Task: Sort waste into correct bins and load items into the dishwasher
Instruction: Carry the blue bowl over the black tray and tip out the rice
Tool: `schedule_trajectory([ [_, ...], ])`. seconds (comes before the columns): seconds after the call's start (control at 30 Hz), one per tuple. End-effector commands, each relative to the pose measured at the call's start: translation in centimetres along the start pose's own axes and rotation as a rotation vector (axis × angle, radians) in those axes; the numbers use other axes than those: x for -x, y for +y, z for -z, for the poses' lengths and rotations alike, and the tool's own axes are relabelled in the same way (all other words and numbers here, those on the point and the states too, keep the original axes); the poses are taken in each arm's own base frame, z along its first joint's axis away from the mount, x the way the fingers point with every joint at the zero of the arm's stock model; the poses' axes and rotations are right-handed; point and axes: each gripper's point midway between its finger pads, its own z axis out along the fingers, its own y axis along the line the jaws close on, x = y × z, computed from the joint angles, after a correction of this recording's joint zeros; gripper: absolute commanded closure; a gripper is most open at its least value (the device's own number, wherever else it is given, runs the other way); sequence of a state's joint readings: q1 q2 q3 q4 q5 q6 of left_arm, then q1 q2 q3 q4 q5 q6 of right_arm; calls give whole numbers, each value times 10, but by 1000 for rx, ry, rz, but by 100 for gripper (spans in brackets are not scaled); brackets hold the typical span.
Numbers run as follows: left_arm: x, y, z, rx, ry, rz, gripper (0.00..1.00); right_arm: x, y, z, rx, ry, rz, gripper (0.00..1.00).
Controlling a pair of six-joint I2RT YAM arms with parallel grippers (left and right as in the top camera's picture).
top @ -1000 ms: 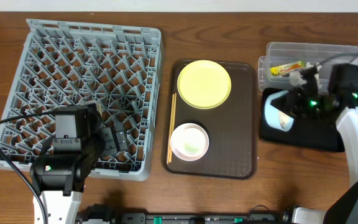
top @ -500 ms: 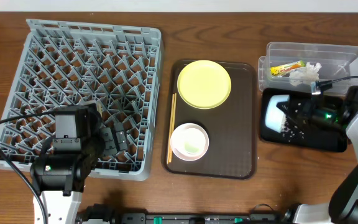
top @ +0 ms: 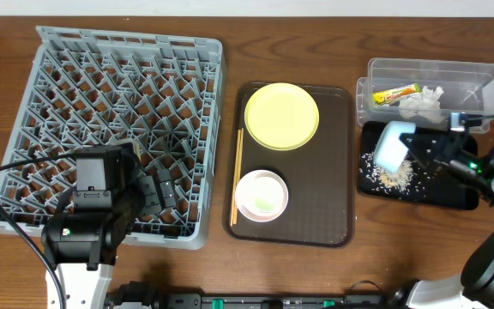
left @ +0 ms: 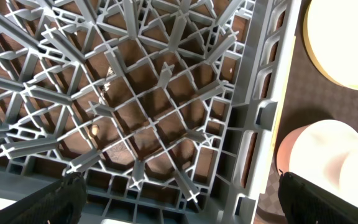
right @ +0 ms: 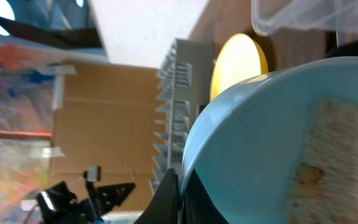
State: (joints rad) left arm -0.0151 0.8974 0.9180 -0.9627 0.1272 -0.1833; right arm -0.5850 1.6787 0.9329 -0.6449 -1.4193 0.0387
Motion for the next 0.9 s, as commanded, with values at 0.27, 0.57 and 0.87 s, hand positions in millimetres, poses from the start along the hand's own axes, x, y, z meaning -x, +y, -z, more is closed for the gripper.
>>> schedule_trajectory([
  [0.27,6,-1,5,1,-22,-14,2,26,10,56,107,-182,-1,99],
  [0.57,6,-1,5,2,-22,-13,2,35,6,78,97,-252,9,99],
  [0.87,6,-1,5,2,-21,-13,2,25,11,52,114,-166,-19,99],
])
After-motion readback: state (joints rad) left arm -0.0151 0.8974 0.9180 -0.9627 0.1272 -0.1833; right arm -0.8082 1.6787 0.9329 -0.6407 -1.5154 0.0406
